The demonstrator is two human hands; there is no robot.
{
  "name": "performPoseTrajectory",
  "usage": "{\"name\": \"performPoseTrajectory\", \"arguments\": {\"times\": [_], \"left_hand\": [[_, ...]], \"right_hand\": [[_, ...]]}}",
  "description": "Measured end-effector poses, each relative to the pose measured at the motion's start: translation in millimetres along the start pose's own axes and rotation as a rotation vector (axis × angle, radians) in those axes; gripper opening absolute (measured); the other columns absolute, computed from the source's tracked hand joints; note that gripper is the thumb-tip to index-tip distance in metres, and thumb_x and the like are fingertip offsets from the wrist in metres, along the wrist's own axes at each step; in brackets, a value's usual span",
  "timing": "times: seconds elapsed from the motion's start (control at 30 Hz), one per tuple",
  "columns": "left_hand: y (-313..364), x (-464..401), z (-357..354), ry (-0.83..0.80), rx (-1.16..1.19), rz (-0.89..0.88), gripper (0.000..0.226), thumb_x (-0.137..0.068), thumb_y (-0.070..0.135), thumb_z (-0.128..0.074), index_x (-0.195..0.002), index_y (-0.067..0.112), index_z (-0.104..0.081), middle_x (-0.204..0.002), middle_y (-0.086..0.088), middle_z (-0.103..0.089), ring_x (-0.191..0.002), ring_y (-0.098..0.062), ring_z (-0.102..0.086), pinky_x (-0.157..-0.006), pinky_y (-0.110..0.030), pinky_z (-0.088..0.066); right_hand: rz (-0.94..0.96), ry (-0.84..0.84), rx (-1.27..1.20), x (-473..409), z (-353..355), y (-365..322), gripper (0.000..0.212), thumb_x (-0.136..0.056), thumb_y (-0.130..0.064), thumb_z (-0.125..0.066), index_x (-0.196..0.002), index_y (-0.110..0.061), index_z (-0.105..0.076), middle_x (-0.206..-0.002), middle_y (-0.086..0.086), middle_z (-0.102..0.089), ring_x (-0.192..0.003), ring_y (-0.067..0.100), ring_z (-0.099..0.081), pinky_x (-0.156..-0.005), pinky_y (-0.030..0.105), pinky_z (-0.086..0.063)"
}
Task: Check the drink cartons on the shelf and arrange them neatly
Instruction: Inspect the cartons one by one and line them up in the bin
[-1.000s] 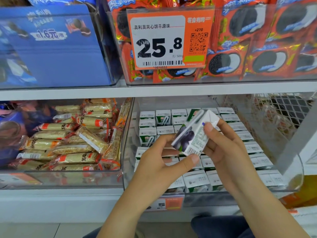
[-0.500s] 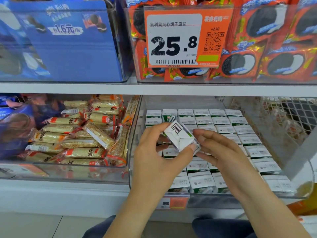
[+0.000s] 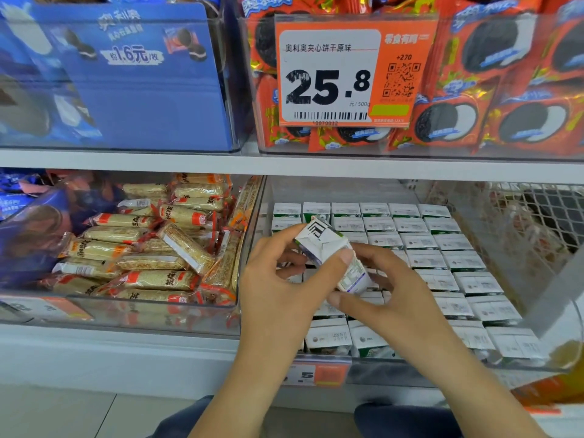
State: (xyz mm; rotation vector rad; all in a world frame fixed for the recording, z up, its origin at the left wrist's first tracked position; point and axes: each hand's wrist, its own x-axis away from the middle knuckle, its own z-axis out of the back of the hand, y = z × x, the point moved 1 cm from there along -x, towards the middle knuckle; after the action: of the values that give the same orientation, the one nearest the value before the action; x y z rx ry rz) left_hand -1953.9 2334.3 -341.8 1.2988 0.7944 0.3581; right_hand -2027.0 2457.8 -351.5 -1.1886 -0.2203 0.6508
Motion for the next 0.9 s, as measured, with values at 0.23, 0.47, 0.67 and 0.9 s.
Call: {"name": "performPoseTrajectory", "arguments": {"times": [0.23,0.47,0.67,0.9], "left_hand": [[3.9,-6.4,6.0,-0.125,0.161,0.141,0.034,-0.085,0.049,-0.063,-0.108,0.025,-0.07,-0.102,0.005,-0.072,-0.097,-0.008,-0.067,-0.076,-0.019,-0.053],[3.0,-5.7,6.9,-0.225,0.298,0.225,0.028,-0.091,0.01,-0.058,-0.11,0.029,-0.068,-0.098,0.008,-0.075,-0.088,-0.003,-0.07,-0.064,-0.01,-0.05],[5.2,-6.5,7.5,-0.24,0.302,0.234,0.032,-0.091,0.006,-0.057,-0.104,0.032,-0.069,-0.096,0.006,-0.075,-0.085,-0.004,-0.07,-0.064,-0.011,-0.051],[1.8,-7.7,7.8,-0.24,0.145,0.291,0.022,-0.095,0.036,-0.05,-0.096,0.031,-0.071,-0.089,0.01,-0.075,-0.084,-0.006,-0.07,-0.076,-0.025,-0.054]], "right_hand": [[0.025,0.036,-0.268,1.3,-5.2,-3.5,0.031,-0.075,-0.041,-0.073,-0.105,-0.035,-0.068,-0.098,-0.01,-0.072,-0.087,0.006,-0.067,-0.075,0.017,-0.052],[-0.135,-0.026,-0.515,-1.1,0.5,-1.8,0.028,-0.073,-0.042,-0.07,-0.098,-0.028,-0.075,-0.098,0.001,-0.074,-0.091,0.017,-0.07,-0.07,0.022,-0.056],[-0.142,-0.01,-0.52,-1.9,0.0,-2.3,0.022,-0.076,-0.039,-0.071,-0.095,-0.031,-0.075,-0.096,0.002,-0.075,-0.09,0.017,-0.071,-0.069,0.023,-0.056],[-0.005,0.015,-0.373,-0.3,4.8,-5.0,0.029,-0.076,-0.032,-0.071,-0.104,-0.027,-0.071,-0.099,-0.002,-0.073,-0.091,0.015,-0.067,-0.072,0.018,-0.053]]}}
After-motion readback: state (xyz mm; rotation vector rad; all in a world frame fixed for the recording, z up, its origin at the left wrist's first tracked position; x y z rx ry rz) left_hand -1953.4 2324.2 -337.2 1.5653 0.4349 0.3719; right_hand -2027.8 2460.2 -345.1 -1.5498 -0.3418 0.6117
